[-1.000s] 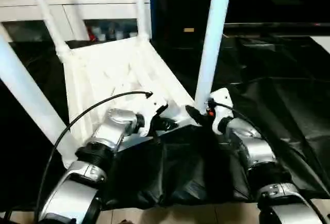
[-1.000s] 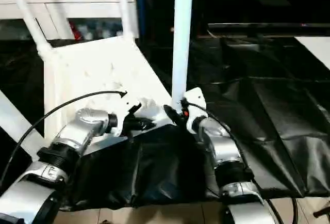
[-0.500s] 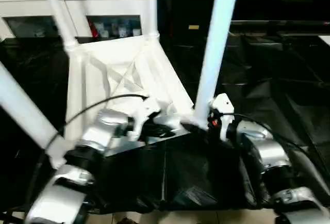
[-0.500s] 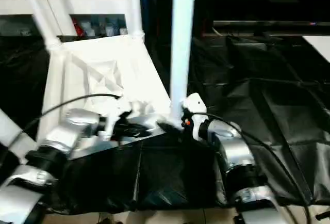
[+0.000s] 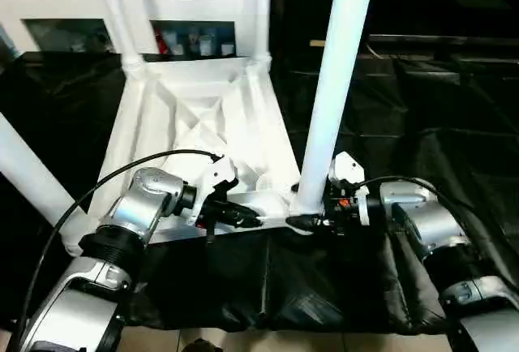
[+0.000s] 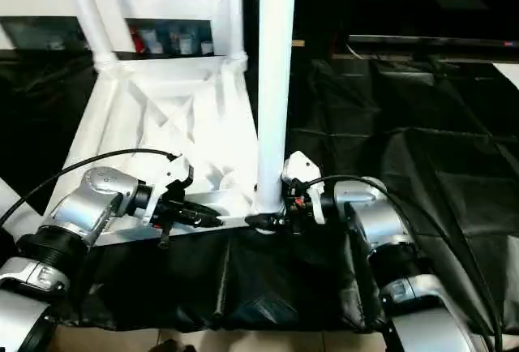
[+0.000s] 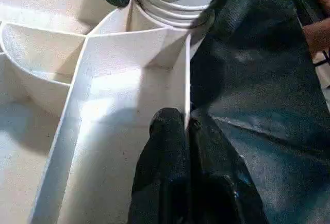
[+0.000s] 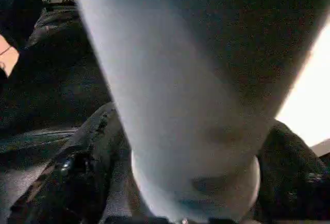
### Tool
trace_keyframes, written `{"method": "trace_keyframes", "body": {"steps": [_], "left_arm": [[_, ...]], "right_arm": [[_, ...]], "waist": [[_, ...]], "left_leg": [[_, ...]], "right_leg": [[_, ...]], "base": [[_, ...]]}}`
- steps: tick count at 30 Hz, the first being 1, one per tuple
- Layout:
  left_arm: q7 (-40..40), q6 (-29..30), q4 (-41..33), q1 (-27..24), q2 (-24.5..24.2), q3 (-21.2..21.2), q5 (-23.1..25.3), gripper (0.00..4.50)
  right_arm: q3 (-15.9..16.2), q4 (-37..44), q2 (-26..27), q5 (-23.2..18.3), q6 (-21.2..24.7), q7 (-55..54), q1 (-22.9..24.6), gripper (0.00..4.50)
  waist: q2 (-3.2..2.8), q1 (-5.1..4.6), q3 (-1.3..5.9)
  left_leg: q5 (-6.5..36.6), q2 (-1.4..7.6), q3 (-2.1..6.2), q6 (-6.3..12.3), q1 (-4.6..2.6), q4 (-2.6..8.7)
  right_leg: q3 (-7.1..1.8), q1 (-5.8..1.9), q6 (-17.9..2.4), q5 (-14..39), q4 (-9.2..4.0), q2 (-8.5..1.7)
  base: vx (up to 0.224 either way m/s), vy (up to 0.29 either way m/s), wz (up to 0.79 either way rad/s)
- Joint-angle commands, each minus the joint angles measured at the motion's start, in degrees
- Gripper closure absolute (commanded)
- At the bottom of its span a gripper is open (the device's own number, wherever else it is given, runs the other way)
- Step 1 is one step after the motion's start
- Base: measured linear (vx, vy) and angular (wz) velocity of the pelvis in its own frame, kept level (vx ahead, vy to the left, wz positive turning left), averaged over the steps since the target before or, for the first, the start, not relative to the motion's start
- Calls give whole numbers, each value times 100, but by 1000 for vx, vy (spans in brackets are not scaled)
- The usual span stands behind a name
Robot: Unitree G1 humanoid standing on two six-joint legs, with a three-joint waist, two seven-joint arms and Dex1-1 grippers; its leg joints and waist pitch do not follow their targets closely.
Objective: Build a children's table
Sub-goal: Rotate leg to tighten
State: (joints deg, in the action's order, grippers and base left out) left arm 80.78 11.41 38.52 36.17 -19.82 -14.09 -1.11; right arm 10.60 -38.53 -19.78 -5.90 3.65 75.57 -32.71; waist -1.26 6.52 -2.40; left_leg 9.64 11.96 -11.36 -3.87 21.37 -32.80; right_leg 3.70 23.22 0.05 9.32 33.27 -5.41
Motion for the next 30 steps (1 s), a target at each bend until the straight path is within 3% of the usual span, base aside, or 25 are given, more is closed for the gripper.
{"method": "trace_keyframes", "body": {"steps": [1,10,15,17,20,21,23,24,27,28,30], "left_arm": [[421,-111,-145,168,140,-88,-270,450],[391,-105,-75,166,115,-82,-245,450],[159,-121,-54,98,133,-8,-216,450],[-544,116,-153,47,376,107,-156,450],[-1176,278,-127,93,639,178,-62,450],[-1176,278,-127,93,639,178,-62,450],[-1877,428,-88,165,1102,233,-12,450],[-1950,444,-85,172,1167,234,-12,450],[-2120,479,-113,156,1401,193,-25,450],[-2161,492,-155,124,1470,149,-10,450],[-2169,501,-178,104,1477,122,3,450]], "right_arm": [[176,-118,58,45,81,168,-40,128],[160,-48,134,-38,216,216,49,177],[-115,-70,376,-44,129,-676,133,180],[-414,2,756,175,193,-2262,334,180],[-543,185,1040,213,377,-2959,519,181],[-543,185,1040,213,377,-2959,519,181],[-644,390,1522,275,546,-3793,689,181],[-667,399,1594,284,562,-3924,691,181],[-658,412,1792,364,505,-4267,676,181],[-604,451,1833,409,405,-4405,683,125],[-607,493,1825,407,343,-4490,694,111]], "waist": [[34,-32,387],[32,-25,384],[37,-46,360],[26,-75,334],[74,-173,305],[77,-196,297],[78,-206,293],[72,-224,293],[56,-256,292],[25,-280,295],[-15,-304,307]], "left_leg": [[1046,149,32,435,-110,321],[1151,147,36,358,-114,326],[1331,141,43,250,-106,350],[1509,147,54,103,-127,381],[1846,107,91,-59,-138,409],[1857,107,95,-70,-125,416],[1914,95,90,-39,-164,406],[1893,83,95,-26,-135,413],[1928,78,100,-17,-144,413],[1995,67,101,20,-137,412],[1993,70,113,27,-126,417]], "right_leg": [[-183,-274,-1555,848,-241,-258],[-182,-281,-1565,874,-246,-258],[-186,-272,-1460,1184,-278,-266],[-197,-240,-1350,1558,-317,-273],[-190,-237,-1080,2314,-398,-291],[-197,-242,-1024,2390,-404,-279],[-208,-188,-905,2609,-464,-279],[-204,-207,-846,2701,-474,-283],[-194,-182,-778,2784,-503,-270],[-189,-182,-746,2801,-519,-259],[-185,-191,-764,2689,-505,-256]], "base": [[0,0,0],[0,0,0],[0,0,0],[0,0,0],[0,0,0],[0,0,0],[0,0,0],[0,0,0],[0,0,0],[0,0,0],[0,0,0]]}}
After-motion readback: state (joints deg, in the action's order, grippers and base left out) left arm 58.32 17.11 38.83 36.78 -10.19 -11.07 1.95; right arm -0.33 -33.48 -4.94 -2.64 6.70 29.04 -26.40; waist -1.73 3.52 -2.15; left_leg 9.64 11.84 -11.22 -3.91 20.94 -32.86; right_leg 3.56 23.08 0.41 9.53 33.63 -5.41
